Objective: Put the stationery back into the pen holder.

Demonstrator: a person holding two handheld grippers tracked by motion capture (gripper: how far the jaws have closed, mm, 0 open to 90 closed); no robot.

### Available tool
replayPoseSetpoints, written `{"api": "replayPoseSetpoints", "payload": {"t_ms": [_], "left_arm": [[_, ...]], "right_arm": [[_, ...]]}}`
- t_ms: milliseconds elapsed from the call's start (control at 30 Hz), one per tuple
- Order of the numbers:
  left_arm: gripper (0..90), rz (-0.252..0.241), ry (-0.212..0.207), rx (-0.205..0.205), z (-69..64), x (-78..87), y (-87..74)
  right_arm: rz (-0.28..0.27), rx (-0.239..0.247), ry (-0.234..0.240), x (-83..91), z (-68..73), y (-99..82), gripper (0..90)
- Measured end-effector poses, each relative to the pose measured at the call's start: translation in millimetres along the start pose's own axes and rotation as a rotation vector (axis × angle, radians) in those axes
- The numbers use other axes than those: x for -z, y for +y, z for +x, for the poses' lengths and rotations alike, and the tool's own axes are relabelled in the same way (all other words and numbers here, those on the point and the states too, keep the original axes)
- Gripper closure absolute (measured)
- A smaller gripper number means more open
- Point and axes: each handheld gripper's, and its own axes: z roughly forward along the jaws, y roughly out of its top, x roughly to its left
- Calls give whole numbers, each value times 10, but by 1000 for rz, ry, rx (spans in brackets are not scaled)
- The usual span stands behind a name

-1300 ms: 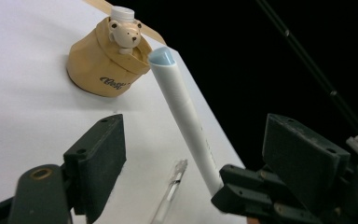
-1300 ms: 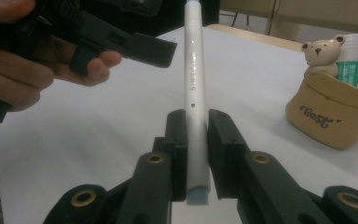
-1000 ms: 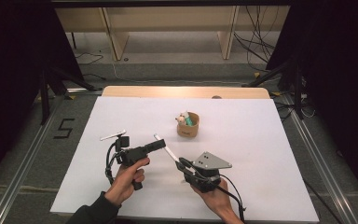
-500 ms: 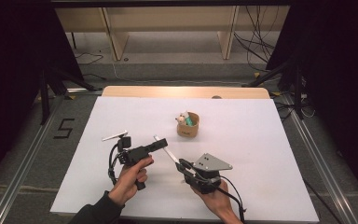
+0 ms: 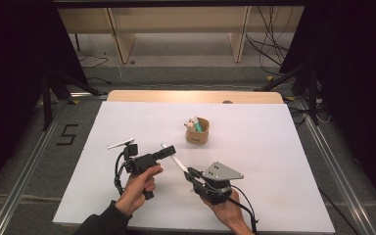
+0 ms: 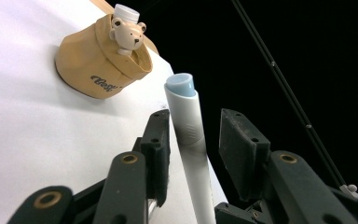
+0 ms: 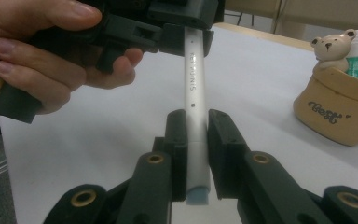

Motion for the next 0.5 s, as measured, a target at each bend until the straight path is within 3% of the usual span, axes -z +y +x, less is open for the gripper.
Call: {"api": "replayPoseSetpoints", "payload": {"t_ms": [500], "left_arm": [[747, 0, -23, 43, 40, -11, -20]], "right_arm": [[0, 3, 5, -3, -5, -14, 792]]}}
